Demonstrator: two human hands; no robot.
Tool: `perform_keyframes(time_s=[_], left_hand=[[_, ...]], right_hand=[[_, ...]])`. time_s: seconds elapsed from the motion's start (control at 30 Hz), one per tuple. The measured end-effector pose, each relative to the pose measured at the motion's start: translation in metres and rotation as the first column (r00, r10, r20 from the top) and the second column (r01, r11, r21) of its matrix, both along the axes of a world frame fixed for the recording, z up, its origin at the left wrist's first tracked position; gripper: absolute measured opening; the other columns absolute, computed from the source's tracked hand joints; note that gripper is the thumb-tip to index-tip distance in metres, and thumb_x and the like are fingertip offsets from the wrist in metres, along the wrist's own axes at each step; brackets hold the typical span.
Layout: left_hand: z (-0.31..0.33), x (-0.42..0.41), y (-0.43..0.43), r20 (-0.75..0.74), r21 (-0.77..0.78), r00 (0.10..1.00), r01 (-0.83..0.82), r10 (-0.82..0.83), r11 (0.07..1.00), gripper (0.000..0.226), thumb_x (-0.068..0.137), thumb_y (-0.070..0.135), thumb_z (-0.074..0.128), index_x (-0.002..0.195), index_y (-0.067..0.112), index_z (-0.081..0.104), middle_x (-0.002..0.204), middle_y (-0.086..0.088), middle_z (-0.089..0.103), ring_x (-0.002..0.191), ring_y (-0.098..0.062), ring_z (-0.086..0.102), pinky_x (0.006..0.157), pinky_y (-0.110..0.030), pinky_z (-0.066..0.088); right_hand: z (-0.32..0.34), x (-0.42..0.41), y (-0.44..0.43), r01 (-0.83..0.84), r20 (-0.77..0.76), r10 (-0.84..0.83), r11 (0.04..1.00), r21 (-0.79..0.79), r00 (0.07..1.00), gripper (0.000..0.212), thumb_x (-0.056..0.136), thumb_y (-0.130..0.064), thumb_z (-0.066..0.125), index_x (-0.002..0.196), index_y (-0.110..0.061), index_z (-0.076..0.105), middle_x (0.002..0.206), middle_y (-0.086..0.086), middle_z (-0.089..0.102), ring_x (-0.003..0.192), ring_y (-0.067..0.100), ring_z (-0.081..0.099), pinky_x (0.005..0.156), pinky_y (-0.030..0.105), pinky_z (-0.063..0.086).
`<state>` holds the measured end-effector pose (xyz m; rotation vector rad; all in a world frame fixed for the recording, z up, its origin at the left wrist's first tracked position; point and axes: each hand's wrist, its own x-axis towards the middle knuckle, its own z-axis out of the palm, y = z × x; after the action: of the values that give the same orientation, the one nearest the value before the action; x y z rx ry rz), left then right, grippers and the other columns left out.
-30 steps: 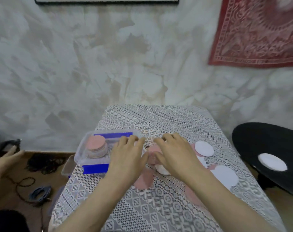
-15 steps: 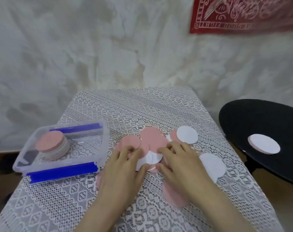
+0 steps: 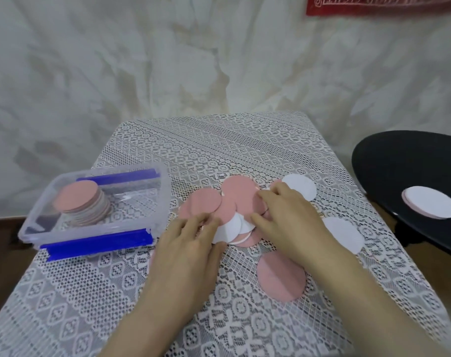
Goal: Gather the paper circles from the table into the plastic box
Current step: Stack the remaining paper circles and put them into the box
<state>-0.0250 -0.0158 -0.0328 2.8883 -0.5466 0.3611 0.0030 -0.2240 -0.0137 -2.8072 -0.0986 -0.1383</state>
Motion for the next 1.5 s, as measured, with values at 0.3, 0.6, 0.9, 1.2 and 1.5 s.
perform_keyframes(time_s=[0.3,0.6,0.9,1.2,1.5], left_hand=[[-0.001,-0.026,0.011,0.087,0.001,0.996,0.019,-0.019,1.000,0.038,0.097,0.034,0.052,0.126,0.012,0.064,0.129,-0.005,0.064,0.112,-0.027,0.054,0.099,-0.038,0.043],[-0.008,-0.036,0.014,0.065,0.024,0.998,-0.024,0.022,0.999,0.050,0.095,0.042,0.037,0.123,0.015,0.069,0.124,-0.006,0.069,0.115,-0.026,0.064,0.099,-0.038,0.051],[-0.006,-0.022,-0.006,-0.017,-0.062,0.999,0.027,-0.028,0.998,0.050,0.100,0.041,0.038,0.139,0.015,0.055,0.141,-0.006,0.057,0.129,-0.024,0.050,0.110,-0.036,0.040],[-0.004,-0.014,-0.012,-0.030,-0.079,0.999,0.017,-0.019,0.997,0.047,0.100,0.039,0.045,0.141,0.016,0.054,0.143,-0.005,0.056,0.131,-0.024,0.048,0.111,-0.036,0.038],[0.001,-0.018,-0.009,-0.009,-0.179,0.999,0.040,-0.042,0.983,0.041,0.101,0.035,0.049,0.135,0.017,0.061,0.133,0.000,0.062,0.123,-0.019,0.052,0.104,-0.034,0.043]], right_hand=[[-0.002,-0.024,0.010,0.006,0.047,-0.006,1.000,0.006,0.999,0.030,0.100,-0.050,0.047,0.111,-0.027,0.064,0.113,-0.010,0.058,0.103,0.024,0.044,0.088,0.041,0.044],[0.001,-0.042,0.019,0.021,0.037,-0.024,0.996,0.083,0.999,0.022,0.096,-0.047,0.058,0.095,-0.025,0.061,0.093,-0.014,0.061,0.101,0.021,0.042,0.078,0.040,0.046],[0.004,-0.023,0.013,0.038,-0.042,-0.030,0.979,0.199,0.999,0.065,0.089,-0.040,0.071,0.148,-0.026,0.049,0.136,-0.001,0.053,0.127,0.022,0.047,0.098,0.034,0.037],[0.005,-0.007,-0.004,0.183,-0.131,-0.145,0.915,0.360,0.981,0.022,0.094,-0.027,0.067,0.116,-0.024,0.067,0.080,-0.012,0.057,0.081,0.016,0.057,0.072,0.031,0.039],[0.009,-0.026,-0.032,0.270,-0.028,-0.295,0.828,0.492,0.955,0.016,0.101,-0.028,0.055,0.089,-0.021,0.063,0.078,-0.005,0.066,0.079,0.023,0.062,0.074,0.039,0.049]])
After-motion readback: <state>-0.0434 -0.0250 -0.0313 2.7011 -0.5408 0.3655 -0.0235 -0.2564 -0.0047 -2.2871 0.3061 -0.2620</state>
